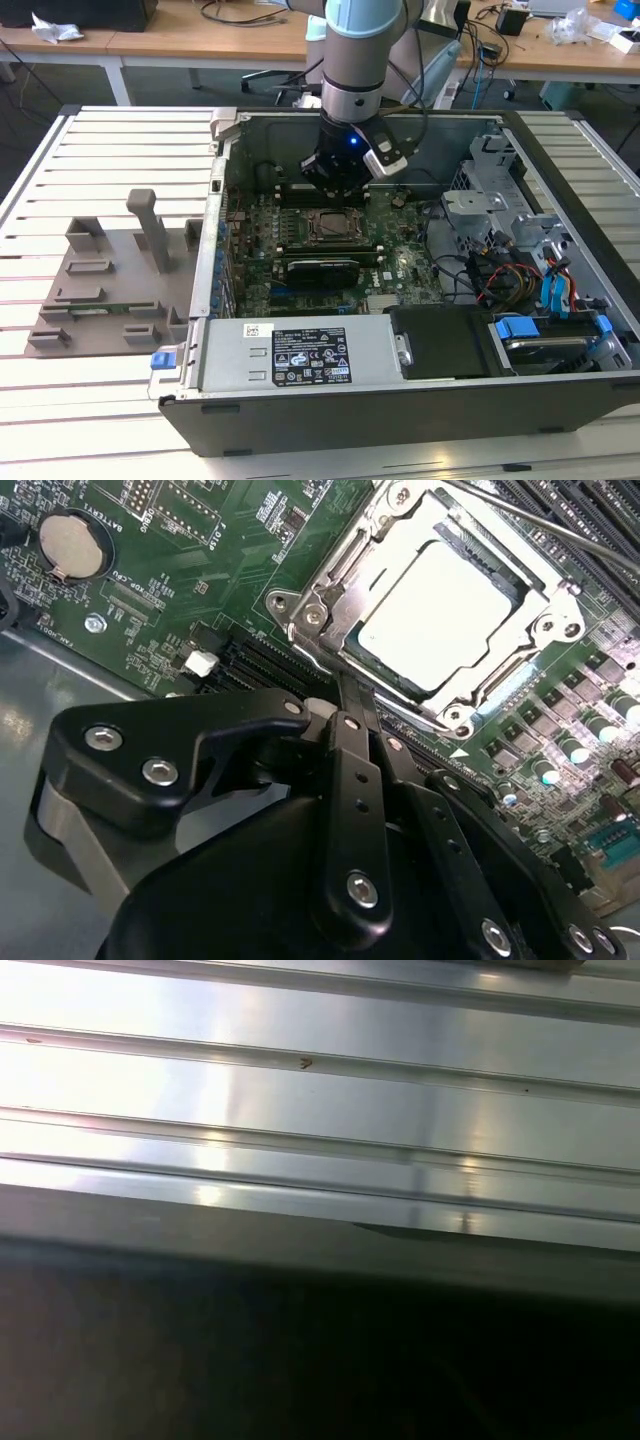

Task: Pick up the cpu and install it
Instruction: 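Install the first cpu locking lever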

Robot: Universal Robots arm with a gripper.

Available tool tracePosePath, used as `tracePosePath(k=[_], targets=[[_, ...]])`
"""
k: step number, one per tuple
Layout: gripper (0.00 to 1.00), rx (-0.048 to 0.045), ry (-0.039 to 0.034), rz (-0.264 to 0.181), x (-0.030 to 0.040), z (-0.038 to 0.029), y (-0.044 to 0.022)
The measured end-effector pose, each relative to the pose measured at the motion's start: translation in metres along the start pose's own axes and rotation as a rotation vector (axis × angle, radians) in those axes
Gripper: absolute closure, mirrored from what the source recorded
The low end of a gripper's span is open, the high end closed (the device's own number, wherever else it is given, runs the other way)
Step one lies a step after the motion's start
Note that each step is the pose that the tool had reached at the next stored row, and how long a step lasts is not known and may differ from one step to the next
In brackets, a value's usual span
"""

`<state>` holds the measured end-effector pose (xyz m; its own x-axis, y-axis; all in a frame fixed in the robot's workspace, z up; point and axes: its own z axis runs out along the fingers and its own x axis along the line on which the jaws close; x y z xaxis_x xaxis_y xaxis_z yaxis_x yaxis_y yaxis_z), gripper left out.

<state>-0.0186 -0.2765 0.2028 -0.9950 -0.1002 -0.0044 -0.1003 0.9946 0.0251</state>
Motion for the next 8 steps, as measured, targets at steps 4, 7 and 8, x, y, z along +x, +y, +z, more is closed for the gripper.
tracePosePath(k=[4,7,8], targets=[[0.89,-0.017,-0.0003,0.0,-0.0015,0.0008,-0.0011],[0.89,-0.0472,-0.0033,0.0,-0.0029,0.0015,-0.0017],[0.89,-0.0472,-0.0032,0.0,-0.003,0.0015,-0.002]])
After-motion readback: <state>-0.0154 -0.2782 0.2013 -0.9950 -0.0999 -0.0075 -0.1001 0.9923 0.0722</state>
